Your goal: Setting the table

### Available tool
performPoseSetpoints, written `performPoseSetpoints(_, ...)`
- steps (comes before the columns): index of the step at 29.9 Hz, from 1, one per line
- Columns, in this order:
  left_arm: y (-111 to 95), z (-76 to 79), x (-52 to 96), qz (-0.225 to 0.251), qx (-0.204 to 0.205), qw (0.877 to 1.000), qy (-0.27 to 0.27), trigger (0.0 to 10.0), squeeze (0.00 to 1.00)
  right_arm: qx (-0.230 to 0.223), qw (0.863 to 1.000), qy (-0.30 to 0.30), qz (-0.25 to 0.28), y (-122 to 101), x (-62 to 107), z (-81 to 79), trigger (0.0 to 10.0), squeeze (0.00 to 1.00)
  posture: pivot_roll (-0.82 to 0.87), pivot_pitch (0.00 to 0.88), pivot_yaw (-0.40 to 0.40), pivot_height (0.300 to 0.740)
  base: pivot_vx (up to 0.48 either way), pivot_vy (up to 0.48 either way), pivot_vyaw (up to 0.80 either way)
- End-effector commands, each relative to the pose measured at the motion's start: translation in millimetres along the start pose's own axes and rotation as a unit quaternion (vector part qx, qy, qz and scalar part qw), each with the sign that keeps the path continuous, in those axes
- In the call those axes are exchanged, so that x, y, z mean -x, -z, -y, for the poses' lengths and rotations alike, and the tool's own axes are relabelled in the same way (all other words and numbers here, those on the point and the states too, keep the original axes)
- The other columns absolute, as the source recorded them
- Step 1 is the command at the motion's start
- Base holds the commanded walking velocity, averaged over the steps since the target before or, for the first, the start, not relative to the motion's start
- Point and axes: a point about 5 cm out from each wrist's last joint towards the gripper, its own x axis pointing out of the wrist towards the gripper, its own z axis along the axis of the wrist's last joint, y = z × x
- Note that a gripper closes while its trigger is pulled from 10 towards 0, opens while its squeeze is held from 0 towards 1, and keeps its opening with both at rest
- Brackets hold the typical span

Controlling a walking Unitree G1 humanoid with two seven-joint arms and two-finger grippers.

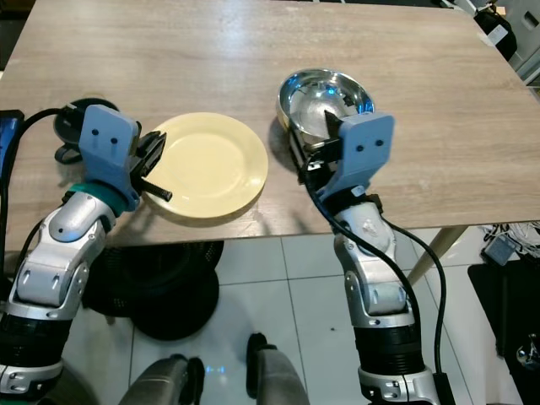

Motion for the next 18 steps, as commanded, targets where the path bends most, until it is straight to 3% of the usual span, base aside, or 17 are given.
performPoseSetpoints(1, 0, 2.7, 0.3, 0.0, 0.002, 1.0, 0.009, 10.0, 0.0, 0.013, 1.0, -0.003, -0.028, 9, -0.3, -0.9, 10.0, 0.0, 0.08, 0.075, 0.0, 0.74, 0.0, 0.0, 0.0)
performPoseSetpoints(2, 0, 2.7, 0.3, 0.0, 0.002, 1.0, 0.009, 10.0, 0.0, 0.013, 1.0, -0.003, -0.028, 9, -0.3, -0.9, 10.0, 0.0, 0.08, 0.075, 0.0, 0.74, 0.0, 0.0, 0.0)
performPoseSetpoints(3, -2, 2.9, 0.7, 0.003, 0.001, 1.0, 0.008, 10.0, 0.0, 0.039, 0.998, -0.002, -0.049, 16, -11.0, -0.9, 10.0, 0.0, 0.09, 0.08, -0.005, 0.74, 0.0, 0.0, 0.0)
performPoseSetpoints(6, -2, 2.9, 0.7, 0.003, 0.001, 1.0, 0.008, 10.0, 0.0, 0.039, 0.998, -0.002, -0.049, 16, -11.0, -0.9, 10.0, 0.0, 0.09, 0.08, -0.005, 0.74, 0.0, 0.0, 0.0)
performPoseSetpoints(9, -4, 0.9, 3.2, 0.006, 0.002, 1.0, 0.007, 10.0, 0.0, 0.084, 0.993, 0.024, -0.085, 23, -32.5, 6.5, 10.0, 0.0, 0.12, 0.093, -0.017, 0.74, 0.0, 0.0, 0.0)
performPoseSetpoints(12, -4, 0.9, 3.2, 0.006, 0.002, 1.0, 0.007, 10.0, 0.0, 0.084, 0.993, 0.024, -0.085, 23, -32.5, 6.5, 10.0, 0.0, 0.12, 0.093, -0.017, 0.74, 0.0, 0.0, 0.0)
performPoseSetpoints(18, -4, -5.1, 7.2, 0.002, 0.0, 1.0, 0.003, 10.0, 0.0, 0.134, 0.981, 0.042, -0.137, 31, -44.4, 18.0, 10.0, 0.0, 0.13, 0.109, -0.031, 0.74, 0.0, 0.0, 0.0)
